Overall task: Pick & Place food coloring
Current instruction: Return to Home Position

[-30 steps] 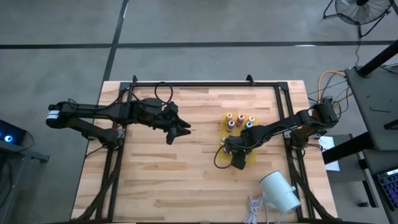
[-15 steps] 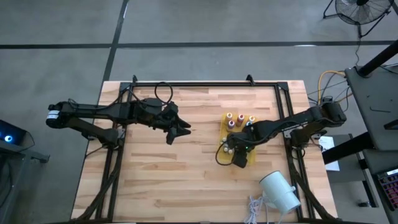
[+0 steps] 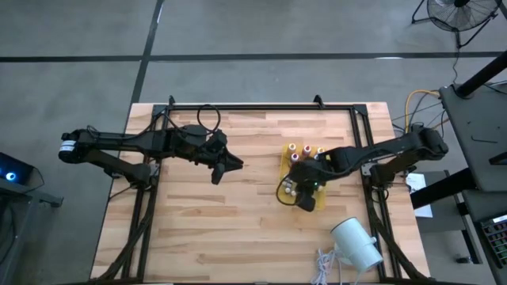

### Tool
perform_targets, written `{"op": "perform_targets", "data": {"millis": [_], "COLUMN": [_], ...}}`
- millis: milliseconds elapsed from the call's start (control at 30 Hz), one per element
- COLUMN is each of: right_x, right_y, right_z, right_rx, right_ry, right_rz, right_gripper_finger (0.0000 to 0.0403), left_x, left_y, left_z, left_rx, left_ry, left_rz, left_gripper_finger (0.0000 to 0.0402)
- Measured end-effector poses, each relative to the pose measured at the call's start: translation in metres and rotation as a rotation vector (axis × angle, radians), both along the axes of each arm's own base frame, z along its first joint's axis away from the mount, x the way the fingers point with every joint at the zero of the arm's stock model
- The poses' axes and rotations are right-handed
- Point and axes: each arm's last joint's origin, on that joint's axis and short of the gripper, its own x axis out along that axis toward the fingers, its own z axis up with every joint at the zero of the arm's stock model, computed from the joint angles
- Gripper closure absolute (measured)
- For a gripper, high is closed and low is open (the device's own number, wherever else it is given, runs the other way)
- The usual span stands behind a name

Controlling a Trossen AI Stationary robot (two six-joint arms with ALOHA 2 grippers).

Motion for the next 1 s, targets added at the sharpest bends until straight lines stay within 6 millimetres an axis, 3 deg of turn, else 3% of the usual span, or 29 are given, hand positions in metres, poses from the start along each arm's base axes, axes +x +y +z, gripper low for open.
{"op": "perform_targets", "data": {"millis": [100, 167, 533, 833, 1000], "right_x": [0.0, 0.0, 0.005, 0.006, 0.008], "right_y": [0.0, 0.0, 0.0, 0.0, -0.004], "right_z": [0.007, 0.01, 0.02, 0.02, 0.023], "right_rx": [-0.029, -0.038, -0.033, -0.049, -0.19], "right_ry": [-0.033, -0.053, -0.11, -0.128, -0.177], "right_rz": [0.037, 0.057, 0.056, 0.071, -0.018], "right_gripper_finger": [0.0388, 0.039, 0.039, 0.039, 0.039], "left_x": [0.0, 0.0, 0.0, 0.0, -0.003], "left_y": [0.0, 0.0, 0.0, 0.002, 0.0], "left_z": [0.0, 0.0, 0.0, -0.001, 0.002], "left_rx": [0.016, 0.019, -0.036, 0.058, 0.182], "left_ry": [-0.003, -0.004, 0.002, 0.005, -0.023], "left_rz": [-0.006, -0.006, 0.015, 0.049, -0.039], "left_gripper_finger": [0.0387, 0.0395, 0.0401, 0.0401, 0.0401]}}
